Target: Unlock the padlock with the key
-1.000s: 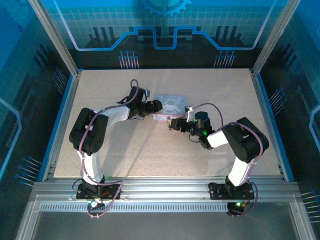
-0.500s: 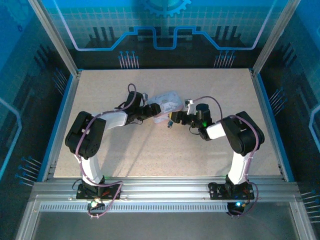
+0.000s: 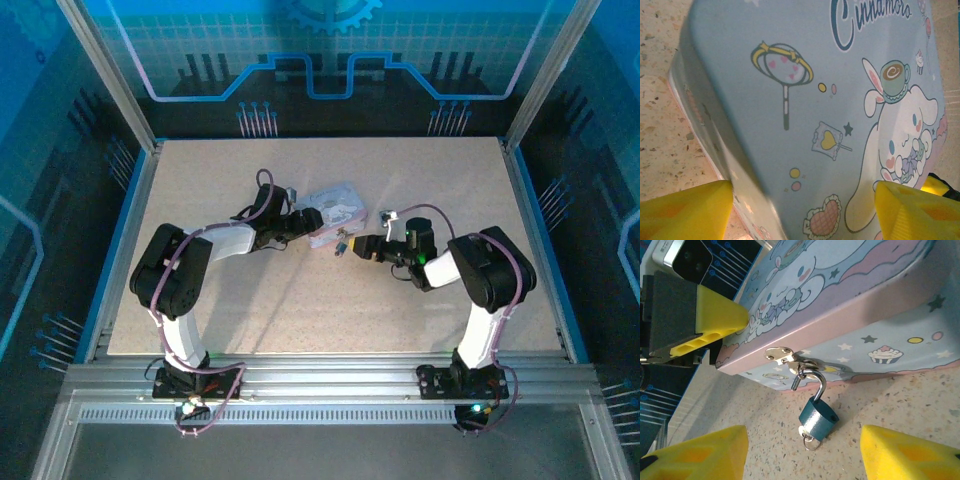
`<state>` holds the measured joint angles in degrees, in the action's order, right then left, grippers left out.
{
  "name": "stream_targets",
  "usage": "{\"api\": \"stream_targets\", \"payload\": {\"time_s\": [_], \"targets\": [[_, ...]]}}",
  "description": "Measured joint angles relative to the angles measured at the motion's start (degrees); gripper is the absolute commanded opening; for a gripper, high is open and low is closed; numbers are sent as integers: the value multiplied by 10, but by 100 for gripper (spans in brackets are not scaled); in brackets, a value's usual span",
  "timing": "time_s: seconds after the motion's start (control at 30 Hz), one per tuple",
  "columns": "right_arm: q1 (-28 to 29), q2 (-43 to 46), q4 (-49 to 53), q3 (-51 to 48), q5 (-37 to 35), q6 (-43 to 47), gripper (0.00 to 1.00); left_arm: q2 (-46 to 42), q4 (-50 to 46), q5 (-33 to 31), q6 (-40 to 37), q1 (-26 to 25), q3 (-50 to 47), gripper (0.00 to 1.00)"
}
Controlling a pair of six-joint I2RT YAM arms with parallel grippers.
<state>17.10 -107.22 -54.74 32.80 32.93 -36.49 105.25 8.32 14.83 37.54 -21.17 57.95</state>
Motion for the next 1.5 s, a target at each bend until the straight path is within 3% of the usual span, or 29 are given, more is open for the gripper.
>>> {"api": "stream_targets", "payload": {"time_s": [0.8, 1.5], "targets": [[20, -98, -26, 82, 36, -32, 42, 0, 6, 0, 0, -1, -2, 74], [20, -123, -55, 89, 37, -68, 4, 0, 6, 0, 1, -1, -3, 74]]}}
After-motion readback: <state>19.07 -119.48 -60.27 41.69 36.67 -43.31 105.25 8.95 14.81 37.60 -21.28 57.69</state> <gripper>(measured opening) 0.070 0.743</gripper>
